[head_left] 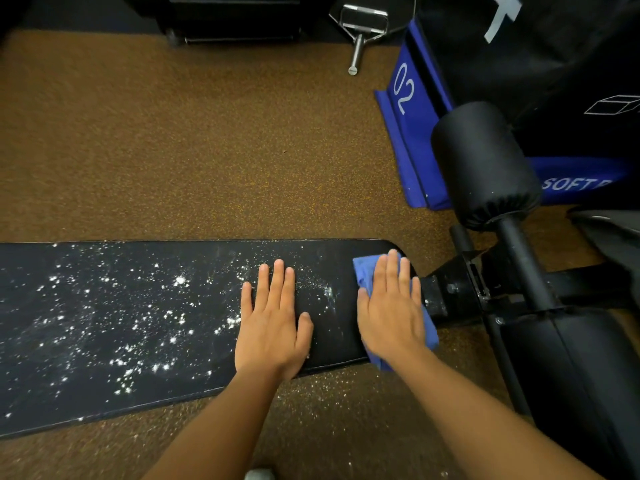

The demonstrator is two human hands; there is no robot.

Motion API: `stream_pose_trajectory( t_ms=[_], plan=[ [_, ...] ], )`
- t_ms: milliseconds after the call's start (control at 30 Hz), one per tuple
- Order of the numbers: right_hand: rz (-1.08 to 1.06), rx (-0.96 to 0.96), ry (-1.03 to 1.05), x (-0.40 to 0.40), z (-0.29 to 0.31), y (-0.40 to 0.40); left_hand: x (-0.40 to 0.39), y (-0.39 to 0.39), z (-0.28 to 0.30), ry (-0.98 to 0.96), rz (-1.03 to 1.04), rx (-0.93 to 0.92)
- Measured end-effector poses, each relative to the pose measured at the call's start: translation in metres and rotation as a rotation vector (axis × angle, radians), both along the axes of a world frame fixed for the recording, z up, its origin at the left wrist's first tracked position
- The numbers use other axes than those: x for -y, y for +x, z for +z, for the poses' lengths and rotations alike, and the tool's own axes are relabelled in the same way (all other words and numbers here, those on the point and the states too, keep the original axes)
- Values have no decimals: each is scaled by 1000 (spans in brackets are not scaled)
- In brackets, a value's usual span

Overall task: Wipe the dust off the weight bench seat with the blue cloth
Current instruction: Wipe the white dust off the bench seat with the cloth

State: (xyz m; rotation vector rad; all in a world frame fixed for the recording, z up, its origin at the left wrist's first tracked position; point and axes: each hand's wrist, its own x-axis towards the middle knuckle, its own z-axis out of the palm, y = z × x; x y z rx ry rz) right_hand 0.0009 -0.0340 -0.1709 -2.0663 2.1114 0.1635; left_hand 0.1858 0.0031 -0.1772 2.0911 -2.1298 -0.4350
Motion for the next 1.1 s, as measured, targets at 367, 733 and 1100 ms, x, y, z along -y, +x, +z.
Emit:
stream_pose_trajectory(
  t_ms=[367,733,1100],
  plan=[
    [161,33,-11,-9,3,52,1,1,-1,1,-13,-8],
    [-42,34,-21,22,-1,50,0,0,-4,-22,-10,-15],
    [216,57,-40,-29,0,51,0,1,-2,-10,-2,-46]
  ],
)
